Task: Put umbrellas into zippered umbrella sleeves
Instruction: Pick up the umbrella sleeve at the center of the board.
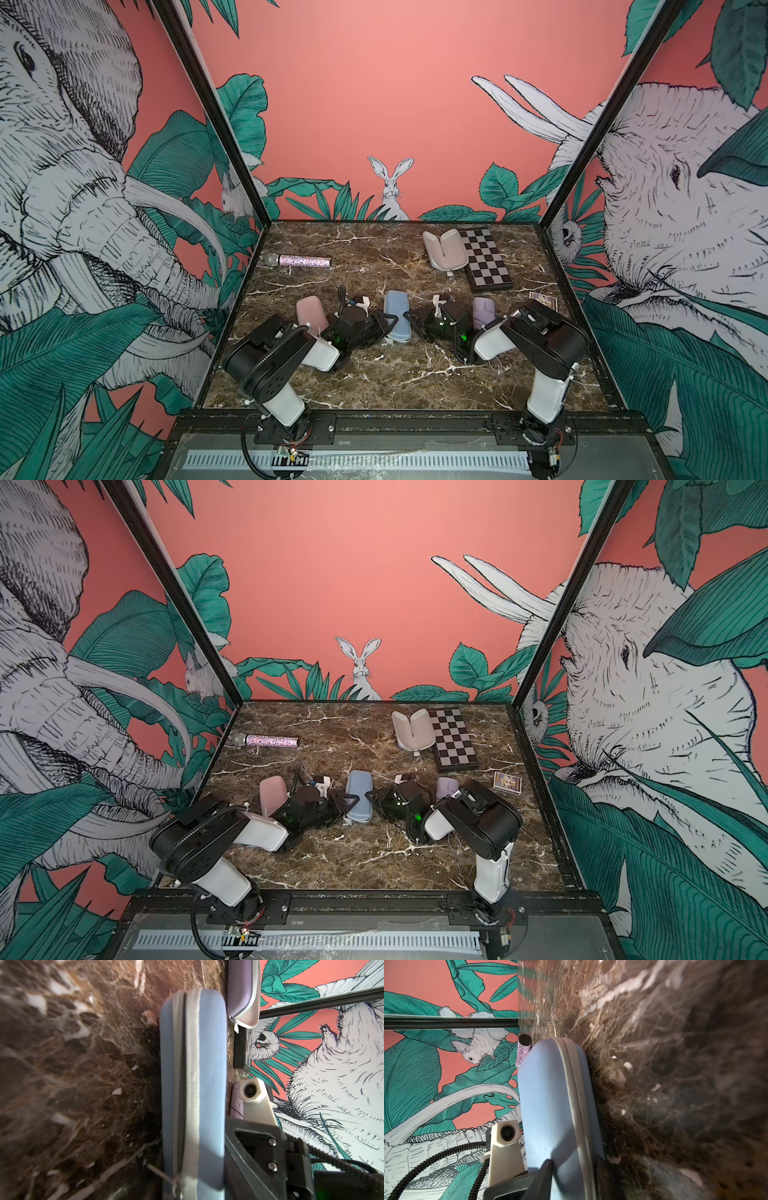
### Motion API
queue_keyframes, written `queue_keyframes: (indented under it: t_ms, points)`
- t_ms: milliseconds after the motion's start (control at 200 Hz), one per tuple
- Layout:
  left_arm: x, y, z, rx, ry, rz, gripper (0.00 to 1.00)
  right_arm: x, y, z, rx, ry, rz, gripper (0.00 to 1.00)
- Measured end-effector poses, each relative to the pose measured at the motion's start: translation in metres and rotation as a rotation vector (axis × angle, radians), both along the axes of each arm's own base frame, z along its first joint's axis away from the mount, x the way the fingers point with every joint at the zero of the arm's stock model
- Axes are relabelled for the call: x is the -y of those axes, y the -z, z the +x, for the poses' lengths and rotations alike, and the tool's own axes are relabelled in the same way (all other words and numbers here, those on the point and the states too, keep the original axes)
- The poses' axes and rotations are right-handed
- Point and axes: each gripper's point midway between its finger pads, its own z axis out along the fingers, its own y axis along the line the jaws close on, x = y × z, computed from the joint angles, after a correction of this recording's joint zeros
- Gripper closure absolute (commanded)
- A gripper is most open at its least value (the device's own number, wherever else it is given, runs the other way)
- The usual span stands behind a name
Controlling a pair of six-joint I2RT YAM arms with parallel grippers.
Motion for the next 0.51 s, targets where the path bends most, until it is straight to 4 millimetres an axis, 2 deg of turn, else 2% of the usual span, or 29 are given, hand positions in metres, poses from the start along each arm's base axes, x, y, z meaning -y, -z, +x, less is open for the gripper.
queue_keyframes:
  t_ms: [130,260,360,505]
  points:
    - [0.004,-0.004,-0.001,0.008,0.020,-0.023,0.83,0.004,0.002,-0.004,-0.001,-0.030,-0.021,0.38]
    - [0.009,-0.011,-0.010,0.004,0.082,-0.044,0.85,0.019,-0.010,-0.013,0.029,-0.115,-0.112,0.19]
    - [0.012,-0.029,-0.015,0.024,0.142,-0.054,0.85,0.033,-0.036,-0.005,0.106,-0.153,-0.165,0.16]
    - [0.031,-0.076,-0.008,0.118,0.235,-0.113,0.85,0.033,-0.065,0.011,0.187,-0.231,-0.163,0.17]
